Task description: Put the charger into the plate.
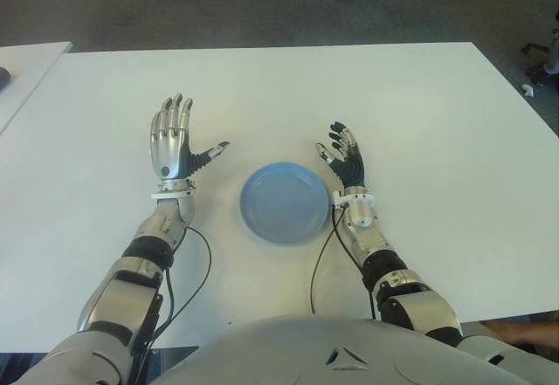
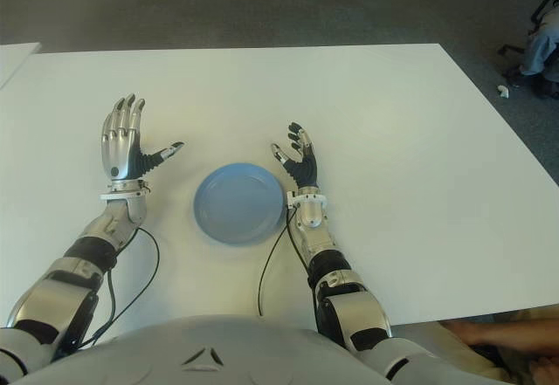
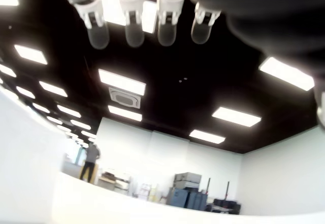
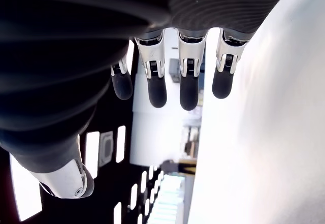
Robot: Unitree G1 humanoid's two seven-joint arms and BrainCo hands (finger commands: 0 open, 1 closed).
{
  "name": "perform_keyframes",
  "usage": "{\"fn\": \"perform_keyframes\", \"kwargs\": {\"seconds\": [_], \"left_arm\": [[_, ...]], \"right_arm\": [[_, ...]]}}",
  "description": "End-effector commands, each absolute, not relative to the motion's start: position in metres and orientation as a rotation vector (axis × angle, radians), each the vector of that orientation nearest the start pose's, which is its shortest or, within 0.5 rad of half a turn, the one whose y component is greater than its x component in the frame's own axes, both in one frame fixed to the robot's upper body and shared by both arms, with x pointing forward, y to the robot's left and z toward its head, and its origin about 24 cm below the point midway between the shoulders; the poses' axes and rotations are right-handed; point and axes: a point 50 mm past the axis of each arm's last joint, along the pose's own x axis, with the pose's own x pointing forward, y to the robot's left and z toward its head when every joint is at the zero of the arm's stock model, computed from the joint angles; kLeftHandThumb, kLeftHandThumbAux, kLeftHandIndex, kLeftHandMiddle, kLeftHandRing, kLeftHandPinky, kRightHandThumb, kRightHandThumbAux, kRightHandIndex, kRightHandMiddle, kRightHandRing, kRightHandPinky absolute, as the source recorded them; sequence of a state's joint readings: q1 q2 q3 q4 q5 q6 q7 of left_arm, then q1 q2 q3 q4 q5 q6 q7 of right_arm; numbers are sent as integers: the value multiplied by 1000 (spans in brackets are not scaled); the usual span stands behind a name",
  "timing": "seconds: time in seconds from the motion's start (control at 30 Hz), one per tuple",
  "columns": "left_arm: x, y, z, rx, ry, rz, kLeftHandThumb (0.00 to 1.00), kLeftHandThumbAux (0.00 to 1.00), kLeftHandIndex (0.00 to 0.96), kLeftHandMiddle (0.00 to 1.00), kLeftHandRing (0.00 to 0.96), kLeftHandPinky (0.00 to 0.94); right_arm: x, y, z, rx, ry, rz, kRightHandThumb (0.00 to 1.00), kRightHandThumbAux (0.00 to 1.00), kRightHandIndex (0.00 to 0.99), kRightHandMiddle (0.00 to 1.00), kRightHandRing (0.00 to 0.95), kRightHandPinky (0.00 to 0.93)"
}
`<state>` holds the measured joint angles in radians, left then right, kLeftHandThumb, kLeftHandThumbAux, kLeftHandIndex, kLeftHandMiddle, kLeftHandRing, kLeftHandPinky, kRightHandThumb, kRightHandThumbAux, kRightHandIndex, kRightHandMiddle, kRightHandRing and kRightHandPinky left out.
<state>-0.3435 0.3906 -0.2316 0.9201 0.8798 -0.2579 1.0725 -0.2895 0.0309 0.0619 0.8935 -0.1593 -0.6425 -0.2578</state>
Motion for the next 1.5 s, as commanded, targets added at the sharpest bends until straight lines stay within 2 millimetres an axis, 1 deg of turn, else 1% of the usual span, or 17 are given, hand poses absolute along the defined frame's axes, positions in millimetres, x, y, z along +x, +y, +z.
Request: {"fn": "perform_keyframes", "kwargs": {"seconds": [0.03, 0.13, 0.27, 0.47, 0.5, 0.57, 0.63, 0.73, 0.83, 1.07, 1.2, 1.37, 1.5], "left_arm": [[278, 234, -4, 1371, -323, 429, 268, 279, 1, 1, 0, 0], [279, 238, -4, 1404, -307, 452, 251, 242, 0, 0, 0, 0], [280, 242, -4, 1419, -272, 478, 242, 217, 0, 0, 0, 0], [281, 246, -6, 1423, -187, 545, 236, 214, 0, 0, 0, 0], [282, 248, -6, 1428, -160, 565, 239, 223, 0, 0, 0, 0], [285, 259, -5, 1440, -72, 601, 239, 219, 0, 0, 0, 0], [286, 263, -5, 1444, -40, 613, 240, 218, 0, 0, 0, 0], [284, 258, -8, 1455, -28, 659, 244, 216, 0, 0, 0, 0], [282, 259, -4, 1473, -41, 773, 254, 213, 0, 0, 0, 0], [279, 261, 1, 1474, -82, 905, 269, 202, 0, 0, 0, 0], [279, 262, 3, 1469, -72, 948, 264, 200, 0, 0, 0, 0], [279, 262, 4, 1450, -64, 976, 250, 209, 0, 0, 0, 0], [280, 263, 4, 1422, -46, 988, 241, 218, 0, 0, 0, 0]], "right_arm": [[228, -122, -75, -170, 218, -23, 270, 693, 131, 192, 174, 182], [227, -122, -75, -179, 212, -22, 246, 703, 133, 204, 182, 181], [227, -122, -75, -183, 207, -23, 231, 709, 138, 217, 192, 181], [226, -123, -75, -191, 200, -26, 218, 708, 150, 237, 207, 181], [226, -123, -75, -194, 196, -25, 217, 706, 152, 242, 211, 181], [226, -123, -75, -199, 190, -22, 215, 708, 158, 258, 225, 181], [226, -123, -75, -201, 188, -21, 217, 710, 162, 266, 232, 182], [225, -123, -75, -203, 185, -19, 218, 711, 164, 273, 238, 181], [226, -124, -74, -201, 180, -13, 214, 706, 170, 281, 244, 173], [225, -125, -75, -197, 181, -4, 199, 689, 172, 293, 252, 164], [225, -126, -75, -193, 179, 0, 208, 690, 171, 299, 256, 169], [225, -126, -75, -183, 177, 1, 257, 698, 170, 310, 267, 185], [225, -126, -75, -179, 174, 4, 275, 697, 171, 315, 274, 198]]}}
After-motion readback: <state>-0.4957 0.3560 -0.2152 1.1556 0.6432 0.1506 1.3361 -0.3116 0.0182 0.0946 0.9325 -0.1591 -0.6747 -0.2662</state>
